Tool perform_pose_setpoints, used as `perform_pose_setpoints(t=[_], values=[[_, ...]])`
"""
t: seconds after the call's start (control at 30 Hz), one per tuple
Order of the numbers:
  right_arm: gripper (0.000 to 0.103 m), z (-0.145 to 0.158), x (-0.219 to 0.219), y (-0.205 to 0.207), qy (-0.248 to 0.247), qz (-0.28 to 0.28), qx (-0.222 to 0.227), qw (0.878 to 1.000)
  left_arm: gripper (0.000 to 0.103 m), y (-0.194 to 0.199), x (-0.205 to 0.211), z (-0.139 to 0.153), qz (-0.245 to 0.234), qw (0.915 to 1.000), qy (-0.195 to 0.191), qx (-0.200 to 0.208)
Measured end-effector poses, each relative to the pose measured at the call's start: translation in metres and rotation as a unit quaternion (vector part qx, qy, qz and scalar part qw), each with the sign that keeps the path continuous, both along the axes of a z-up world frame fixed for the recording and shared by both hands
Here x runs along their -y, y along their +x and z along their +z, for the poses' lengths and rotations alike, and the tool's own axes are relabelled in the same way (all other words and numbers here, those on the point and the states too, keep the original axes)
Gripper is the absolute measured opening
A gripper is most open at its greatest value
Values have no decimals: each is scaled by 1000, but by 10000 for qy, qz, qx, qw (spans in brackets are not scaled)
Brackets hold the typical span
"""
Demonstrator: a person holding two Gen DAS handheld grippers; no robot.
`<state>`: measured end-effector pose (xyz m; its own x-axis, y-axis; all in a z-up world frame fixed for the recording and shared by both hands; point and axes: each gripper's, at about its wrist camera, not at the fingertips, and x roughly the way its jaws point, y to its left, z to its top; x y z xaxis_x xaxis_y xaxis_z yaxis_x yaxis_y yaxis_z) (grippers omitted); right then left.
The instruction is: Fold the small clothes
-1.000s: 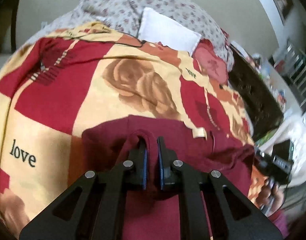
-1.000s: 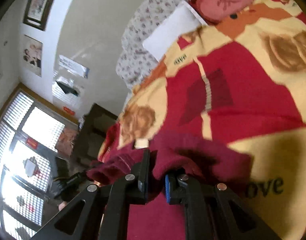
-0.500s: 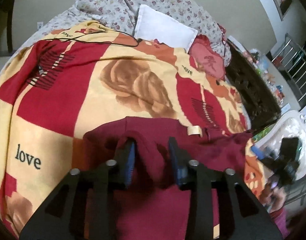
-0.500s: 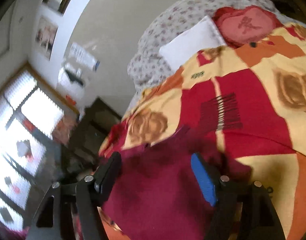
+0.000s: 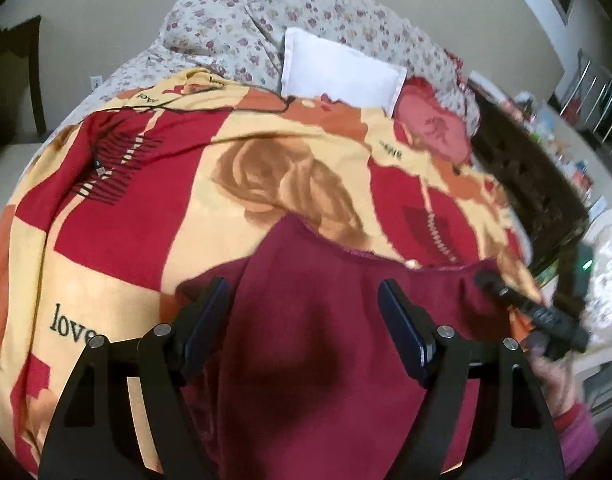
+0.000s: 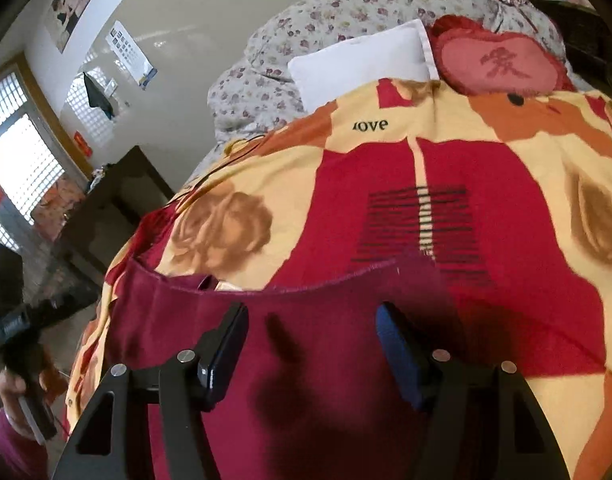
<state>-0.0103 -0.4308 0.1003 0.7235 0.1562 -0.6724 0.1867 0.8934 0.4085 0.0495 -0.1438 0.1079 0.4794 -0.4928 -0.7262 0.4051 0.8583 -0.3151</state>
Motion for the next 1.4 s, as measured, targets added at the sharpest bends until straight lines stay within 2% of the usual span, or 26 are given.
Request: perform_pose_setpoints(t=[0.07,0.23,0.37,0.43,0.57,0.7,0.87,1.0,1.2,1.3,1.4], values=[[65,6,0,-7,35,-91,-9,10000,77,2,7,-10,62,9998,175,18],[65,21,-3,-31,-260,-91,16,9996,77,9,19,-30,260,9975,641,169],[65,9,10,-30,-252,-223,-173,9993,77,18,25,-44,345,9939,1039,139],[65,1,15,-24,-244,-274,-242,9990,77,22,26,-51,353,9932,1107,97],[63,-6,14,-7,-532,-294,-311,9977,78,26,28,-55,328,9926,1161,111],[63,-5,16,2,-533,-292,-457,9971,78,29,28,-53,348,9928,1142,49],[63,29,-4,-30,-614,-239,-131,9977,78,23,25,-49,367,9929,1129,60],[63,42,-24,-63,-653,-91,-38,9978,78,14,20,-46,378,9929,1121,87],[63,18,-34,-87,-724,-96,-337,9968,78,-4,10,-38,425,9938,1025,92],[63,-9,-19,-80,-431,-245,-729,9961,78,-12,6,-35,447,9935,1049,69],[63,-6,-13,-84,-258,-429,-648,9966,78,-21,-3,-32,462,9937,1021,11]])
